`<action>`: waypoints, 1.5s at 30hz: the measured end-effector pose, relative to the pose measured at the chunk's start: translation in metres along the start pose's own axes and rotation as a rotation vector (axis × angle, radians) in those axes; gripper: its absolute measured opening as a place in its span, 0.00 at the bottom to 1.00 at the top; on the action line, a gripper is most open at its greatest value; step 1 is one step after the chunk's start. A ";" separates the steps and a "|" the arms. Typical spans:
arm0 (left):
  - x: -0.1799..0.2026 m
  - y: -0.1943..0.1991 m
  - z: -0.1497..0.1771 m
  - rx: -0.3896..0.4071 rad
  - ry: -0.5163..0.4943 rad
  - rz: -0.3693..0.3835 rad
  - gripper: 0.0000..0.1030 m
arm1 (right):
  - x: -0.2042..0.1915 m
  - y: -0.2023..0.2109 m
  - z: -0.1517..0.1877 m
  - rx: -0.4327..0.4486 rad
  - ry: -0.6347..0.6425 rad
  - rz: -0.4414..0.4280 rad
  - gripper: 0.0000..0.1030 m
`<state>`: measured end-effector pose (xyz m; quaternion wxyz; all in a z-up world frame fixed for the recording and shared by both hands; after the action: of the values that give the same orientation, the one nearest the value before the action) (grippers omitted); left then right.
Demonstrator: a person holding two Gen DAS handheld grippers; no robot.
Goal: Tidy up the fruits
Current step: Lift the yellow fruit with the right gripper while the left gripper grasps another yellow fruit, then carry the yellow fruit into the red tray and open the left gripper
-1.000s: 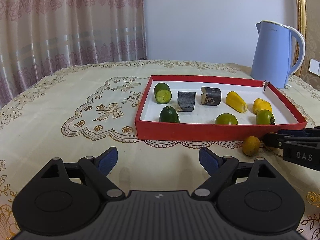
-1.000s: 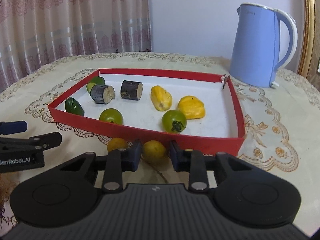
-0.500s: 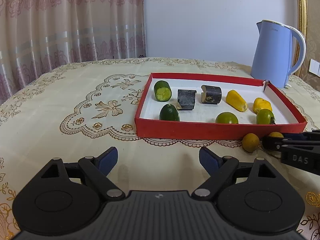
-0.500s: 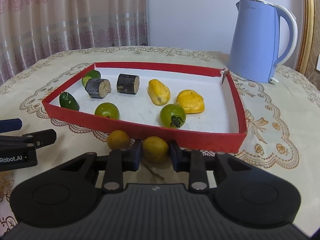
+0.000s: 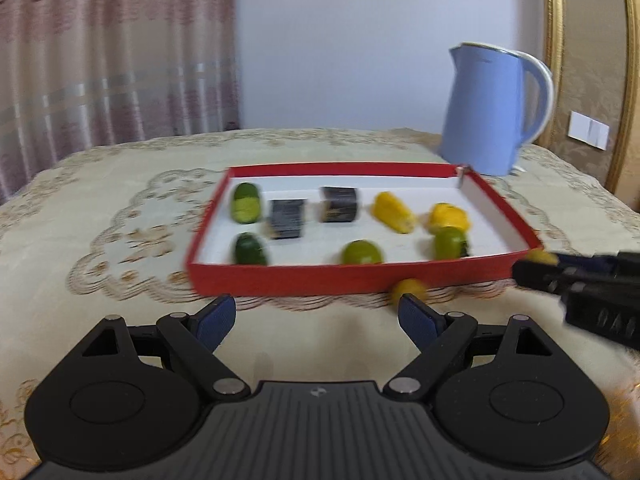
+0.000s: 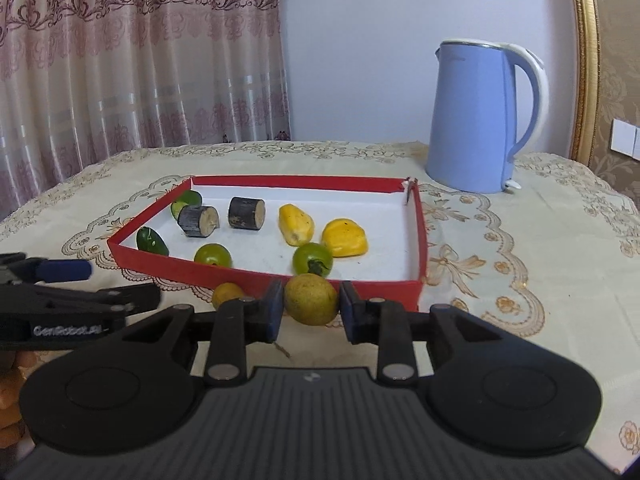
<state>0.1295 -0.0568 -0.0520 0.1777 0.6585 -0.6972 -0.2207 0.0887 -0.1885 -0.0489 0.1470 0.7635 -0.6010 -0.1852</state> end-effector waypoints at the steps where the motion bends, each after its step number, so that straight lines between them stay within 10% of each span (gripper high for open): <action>1: 0.007 -0.002 -0.002 -0.009 -0.006 0.004 0.86 | 0.003 0.001 0.002 -0.002 -0.003 0.002 0.27; 15: 0.057 -0.042 -0.006 -0.119 -0.012 -0.051 0.85 | 0.027 0.014 0.015 0.006 -0.041 0.006 0.27; 26: 0.063 -0.045 0.002 -0.167 -0.042 -0.025 0.26 | 0.027 0.016 0.015 0.011 -0.044 -0.005 0.27; 45: -0.017 -0.005 0.003 -0.107 0.031 0.000 0.23 | 0.004 0.013 0.010 0.012 -0.014 -0.040 0.27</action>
<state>0.1330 -0.0402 -0.0563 0.2235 0.6515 -0.6814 -0.2474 0.0741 -0.1957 -0.0526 0.1343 0.7749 -0.5877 -0.1900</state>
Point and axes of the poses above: each gripper's, at about its wrist camera, not at the fingertips, and y roughly against the way its jaws point, x to its right, z to its underside, the point moved 10 cm from there along -y, roughly the way its jaws point, and after that the axes turned 7 degrees about -z, right-handed, at the moved point
